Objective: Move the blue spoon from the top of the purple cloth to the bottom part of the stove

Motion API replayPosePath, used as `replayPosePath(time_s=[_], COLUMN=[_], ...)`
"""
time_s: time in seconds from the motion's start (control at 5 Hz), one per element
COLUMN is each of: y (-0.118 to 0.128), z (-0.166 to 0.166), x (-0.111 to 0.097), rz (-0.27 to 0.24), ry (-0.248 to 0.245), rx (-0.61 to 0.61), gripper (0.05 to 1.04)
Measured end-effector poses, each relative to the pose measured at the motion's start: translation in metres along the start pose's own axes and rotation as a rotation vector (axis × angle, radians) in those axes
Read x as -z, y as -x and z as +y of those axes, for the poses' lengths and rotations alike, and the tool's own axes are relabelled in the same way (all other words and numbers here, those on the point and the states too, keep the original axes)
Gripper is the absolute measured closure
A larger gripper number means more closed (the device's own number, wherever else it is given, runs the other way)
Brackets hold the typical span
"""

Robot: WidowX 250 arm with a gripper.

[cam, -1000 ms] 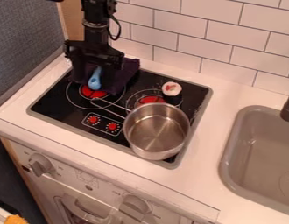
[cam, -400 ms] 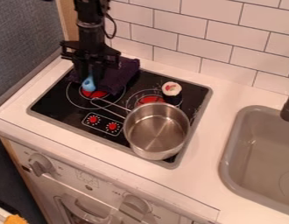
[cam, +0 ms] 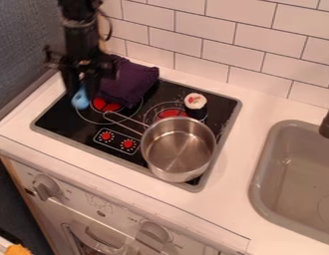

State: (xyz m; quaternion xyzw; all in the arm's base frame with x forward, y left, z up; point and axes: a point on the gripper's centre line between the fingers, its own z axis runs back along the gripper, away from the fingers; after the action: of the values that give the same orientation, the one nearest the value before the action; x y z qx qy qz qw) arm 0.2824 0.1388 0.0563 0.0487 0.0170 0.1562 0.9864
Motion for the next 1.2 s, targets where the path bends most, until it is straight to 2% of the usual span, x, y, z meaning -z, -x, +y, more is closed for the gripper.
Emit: replayPosePath(time_s=[0.2, 0.4, 0.6, 0.8, 1.0, 1.2], y=[0.014, 0.022, 0.022, 0.020, 0.024, 0.021], z=[0.003, 0.004, 0.009, 0.013, 0.014, 0.010], x=[0.009, 0.018, 0.022, 0.023, 0.007, -0.029], rz=[0.027, 0.034, 0.014, -0.006, -0.059, -0.169], ry=[-0.004, 0.010, 0.041, 0.055, 0.075, 0.084], rx=[0.026, 0.047, 0.039, 0.050, 0.070, 0.112], gripper=[0.732, 0.732, 0.652, 0.341, 0.098, 0.081])
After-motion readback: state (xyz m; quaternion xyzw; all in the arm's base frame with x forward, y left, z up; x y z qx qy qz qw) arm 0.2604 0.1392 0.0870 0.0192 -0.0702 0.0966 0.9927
